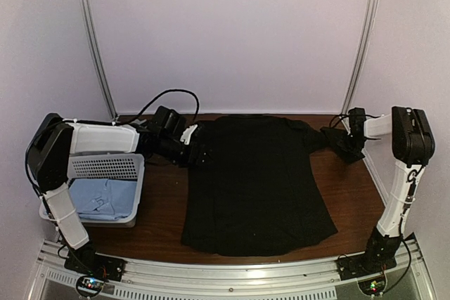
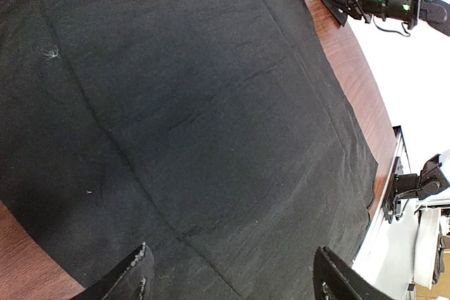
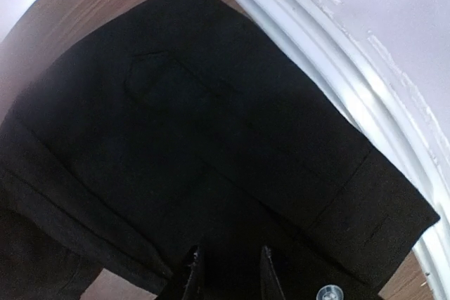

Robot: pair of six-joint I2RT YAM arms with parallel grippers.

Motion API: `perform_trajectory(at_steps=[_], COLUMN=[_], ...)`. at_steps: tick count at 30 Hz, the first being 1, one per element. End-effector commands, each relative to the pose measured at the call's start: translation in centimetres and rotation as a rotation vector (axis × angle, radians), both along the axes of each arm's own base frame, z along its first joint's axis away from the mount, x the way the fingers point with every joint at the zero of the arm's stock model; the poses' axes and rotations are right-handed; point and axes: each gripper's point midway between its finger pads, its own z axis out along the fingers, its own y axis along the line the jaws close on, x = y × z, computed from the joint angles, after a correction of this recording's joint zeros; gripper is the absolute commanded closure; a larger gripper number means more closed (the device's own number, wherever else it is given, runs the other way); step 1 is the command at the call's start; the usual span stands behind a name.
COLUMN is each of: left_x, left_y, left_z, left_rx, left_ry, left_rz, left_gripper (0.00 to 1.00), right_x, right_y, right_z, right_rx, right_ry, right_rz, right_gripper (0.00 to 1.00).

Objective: Fold and stack the long sleeve shirts
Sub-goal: Pick up the sleeve from the corner of the board.

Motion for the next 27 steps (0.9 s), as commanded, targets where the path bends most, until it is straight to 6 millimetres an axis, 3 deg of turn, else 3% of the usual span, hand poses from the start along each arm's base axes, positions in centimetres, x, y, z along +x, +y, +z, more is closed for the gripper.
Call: perform_trajectory(at_steps=[1,6,11,13,22,27], left_x=[0.8,1.1,1.1,1.1,1.2,1.2], left_y=[0.0,0.6,0.6,0.6,0.5,0.7], left_z=[-0.1,-0.6,-0.5,-0.6,-0.8,-0.9], left_rx=[0.021,0.056,0.061,0.062,0.064,0.077], left_ry=[-0.025,-0.023,-0.022,-0.021,-0.010,-0.010], left_rz=[0.021,0.044,0.043,0.044,0.044,0.050], left_gripper=[0.21,0.21,0.21,0.21,0.21,0.21], right_x=[-3.7,-4.4,-5.5,-6.1,-8.2,-9.1], right_y=[5.4,8.9,7.2,6.6,9.2,9.1], right_z=[-1.9,1.5,3.2,2.9,-0.5,-2.1], right_rx=[0.165,0.209,0.026,-0.036,-0.202,-0.209], right_ry=[0.065,-0.023,0.027,0.070,0.208,0.247], right_rz=[0.076,0.161,0.206,0.234,0.321,0.312], right_gripper=[0.72,0.71,0.58,0.53,0.31,0.31])
